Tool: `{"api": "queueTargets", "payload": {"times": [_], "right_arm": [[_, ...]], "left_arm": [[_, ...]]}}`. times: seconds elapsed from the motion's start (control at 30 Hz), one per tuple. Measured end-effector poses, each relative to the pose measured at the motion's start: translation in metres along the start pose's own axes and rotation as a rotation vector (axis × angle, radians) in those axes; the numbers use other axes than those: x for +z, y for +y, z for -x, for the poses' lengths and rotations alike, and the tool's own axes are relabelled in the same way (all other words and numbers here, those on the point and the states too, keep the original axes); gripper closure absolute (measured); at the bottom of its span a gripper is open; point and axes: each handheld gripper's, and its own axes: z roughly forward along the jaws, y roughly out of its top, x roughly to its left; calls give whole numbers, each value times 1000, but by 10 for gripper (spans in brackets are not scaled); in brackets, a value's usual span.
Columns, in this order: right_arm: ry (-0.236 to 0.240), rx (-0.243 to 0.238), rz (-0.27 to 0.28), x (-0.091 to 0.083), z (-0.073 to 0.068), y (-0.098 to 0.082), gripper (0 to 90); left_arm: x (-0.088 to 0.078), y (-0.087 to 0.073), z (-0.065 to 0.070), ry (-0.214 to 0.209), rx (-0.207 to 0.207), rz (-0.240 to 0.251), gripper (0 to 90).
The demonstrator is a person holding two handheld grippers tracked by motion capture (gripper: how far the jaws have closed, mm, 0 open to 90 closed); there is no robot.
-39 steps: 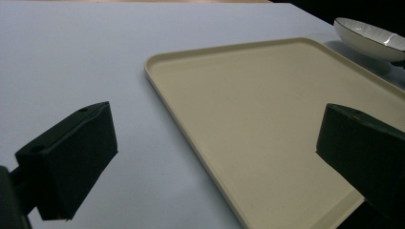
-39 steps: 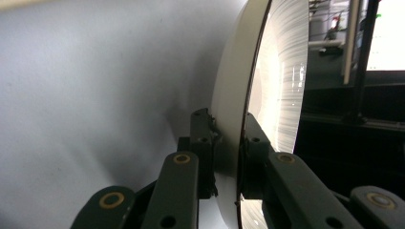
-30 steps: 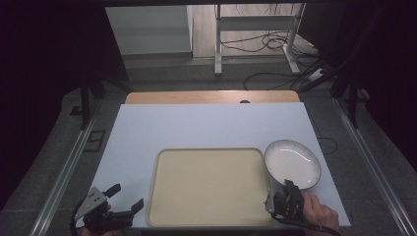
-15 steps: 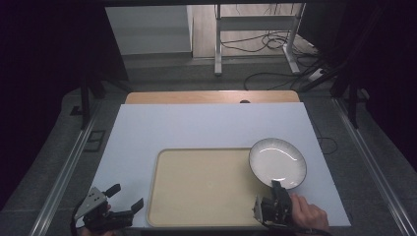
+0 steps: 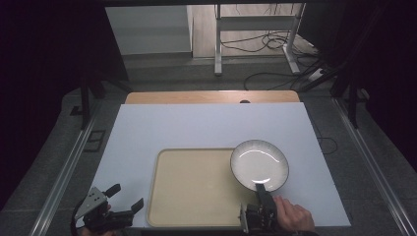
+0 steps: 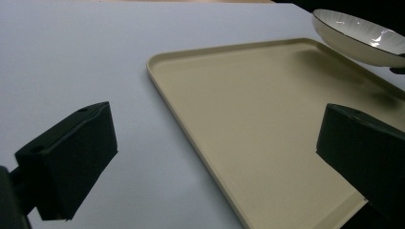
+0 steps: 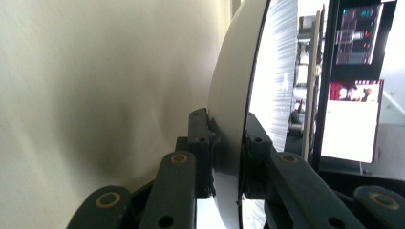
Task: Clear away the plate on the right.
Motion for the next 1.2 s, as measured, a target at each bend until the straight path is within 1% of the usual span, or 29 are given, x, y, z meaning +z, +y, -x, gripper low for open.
{"api": "queueTargets", "payload": {"times": [0.07, 0.1, 0.13, 0.2, 0.23, 0.27, 0.3, 0.33, 0.37, 0.4, 0.43, 0.5, 0.53, 0.6, 0.63, 0.67, 0.73, 0.77, 0.8, 0.87, 0.9, 0.93, 0.97, 1.0, 1.07, 1.13, 1.17, 1.2], "right_arm": [[1, -3, 8, 0, 0, 3, 785], [-7, 0, 37, 2, -2, 5, 785], [-5, -15, 29, -1, -1, 11, 785], [-2, -19, 38, -1, -1, 13, 785], [-8, -17, 71, 1, -3, 18, 784], [-5, -27, 59, -1, -2, 21, 784], [-5, -27, 59, -1, -2, 21, 784], [1, -28, 83, 0, -3, 23, 783], [-8, -29, 90, 0, -4, 26, 783], [1, -41, 87, -1, -3, 31, 783], [2, -37, 108, 0, -4, 34, 783], [-2, -44, 125, 1, -5, 39, 782], [2, -53, 113, 0, -5, 42, 781], [4, -61, 124, 0, -6, 46, 781], [9, -59, 145, 1, -6, 48, 781], [9, -59, 145, 1, -6, 48, 781], [5, -75, 146, 1, -8, 56, 780], [5, -71, 168, 3, -9, 58, 780], [14, -77, 170, 2, -9, 60, 779], [10, -85, 161, 1, -9, 63, 779], [18, -75, 185, 3, -12, 67, 778], [18, -75, 185, 3, -12, 67, 778], [19, -83, 197, 3, -13, 72, 778], [19, -83, 197, 3, -13, 72, 778], [22, -92, 207, 3, -15, 78, 778], [28, -99, 203, 3, -15, 80, 778], [29, -102, 219, 5, -17, 84, 777], [31, -105, 221, 6, -18, 85, 777]], "left_arm": [[0, 0, 0, 0, 0, 0, 0], [0, 0, 0, 0, 0, 0, 0], [0, 0, 0, 0, 0, 0, 0], [0, 0, 0, 0, 0, 0, 0], [0, 0, 0, 0, 1, 0, 0], [0, 0, 0, 1, 1, 0, 0], [0, 0, 0, 1, 1, 0, 0], [0, 0, 0, 0, 0, 0, 0], [0, 0, 0, 0, 0, 0, 0], [0, 0, 0, 0, 0, 0, 0], [0, 0, 0, 1, 1, 0, 0], [0, 0, 0, 1, 4, -2, 0], [0, 0, 0, 1, 4, -3, 0], [0, 0, 0, 0, 3, -2, 0], [0, 0, 0, 0, 3, -2, 0], [0, 0, 0, 0, 3, -2, 0], [0, 0, 0, 0, 4, -2, 0], [0, 0, 0, 0, 4, -2, 0], [0, 0, 0, -1, 4, -2, 0], [0, 0, 0, -1, 4, -2, 0], [0, 0, 0, -1, 4, -2, 0], [0, 0, 0, -1, 4, -2, 0], [0, 0, 0, -1, 4, -2, 0], [0, 0, 0, -1, 4, -2, 0], [0, 0, 0, -1, 5, -2, 0], [0, 0, 0, -1, 5, -2, 0], [0, 0, 0, -2, 4, -2, 0], [0, 0, 0, -2, 4, -2, 0]]}}
